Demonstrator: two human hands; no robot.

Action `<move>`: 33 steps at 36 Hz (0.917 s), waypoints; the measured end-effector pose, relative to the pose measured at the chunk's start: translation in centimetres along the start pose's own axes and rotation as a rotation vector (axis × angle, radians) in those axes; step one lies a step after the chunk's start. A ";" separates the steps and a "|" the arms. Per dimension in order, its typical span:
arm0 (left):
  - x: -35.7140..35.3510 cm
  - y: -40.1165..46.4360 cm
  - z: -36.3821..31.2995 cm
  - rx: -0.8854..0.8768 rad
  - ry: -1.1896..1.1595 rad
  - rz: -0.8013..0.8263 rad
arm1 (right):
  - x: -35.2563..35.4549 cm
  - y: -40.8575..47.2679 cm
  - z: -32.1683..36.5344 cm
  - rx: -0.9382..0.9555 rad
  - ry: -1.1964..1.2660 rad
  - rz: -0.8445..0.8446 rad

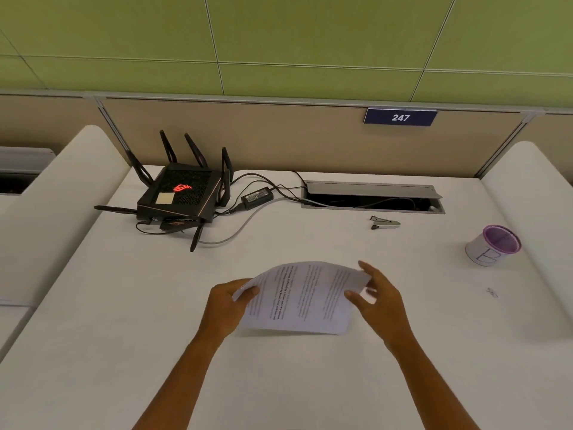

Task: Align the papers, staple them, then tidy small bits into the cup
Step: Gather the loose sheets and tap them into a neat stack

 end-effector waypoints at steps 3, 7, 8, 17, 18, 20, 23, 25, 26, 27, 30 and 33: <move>0.1 0.7 -2.0 -0.125 0.170 0.071 | 0.4 0.9 2.1 0.166 -0.248 -0.047; -0.5 1.3 -4.1 -0.270 0.317 0.172 | -1.6 0.8 6.0 0.355 -0.427 0.054; -0.8 1.3 -4.8 -0.299 0.345 0.189 | -2.3 0.7 6.6 0.382 -0.440 0.080; 0.5 1.0 -6.7 -0.326 0.302 0.104 | -2.7 0.0 8.4 0.432 -0.266 0.025; 1.0 1.0 -5.9 -0.292 0.284 0.097 | -2.5 -0.1 8.2 0.402 -0.238 0.031; 1.9 0.8 -4.4 -0.223 0.239 0.080 | -2.0 -0.4 7.9 0.351 -0.193 0.050; 2.5 0.2 -3.2 -0.109 0.071 0.085 | -1.3 -0.8 7.5 0.280 -0.101 0.063; 2.3 -0.4 -3.1 -0.067 -0.098 0.072 | -1.0 -1.2 7.2 0.216 -0.015 0.063; 2.2 -0.6 -3.0 -0.055 -0.191 0.052 | -1.0 -1.3 7.1 0.176 0.038 0.064; 1.9 -0.7 -3.0 -0.035 -0.289 0.032 | -1.0 -1.5 7.0 0.137 0.094 0.063; 0.5 -1.1 -3.6 0.005 -0.457 0.019 | -1.2 -2.0 6.9 0.045 0.262 0.030; -0.8 -1.2 -5.1 -0.017 -0.472 0.021 | -1.4 -2.5 6.9 0.008 0.382 -0.011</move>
Point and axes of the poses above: each hand's wrist, its own y-axis towards the middle knuckle, its own x-axis out of the back of the hand, z = x × y, the point moved 7 cm from there along y, towards the middle knuckle, and after that the axes turned 3 degrees about z, right-handed, at the moved point
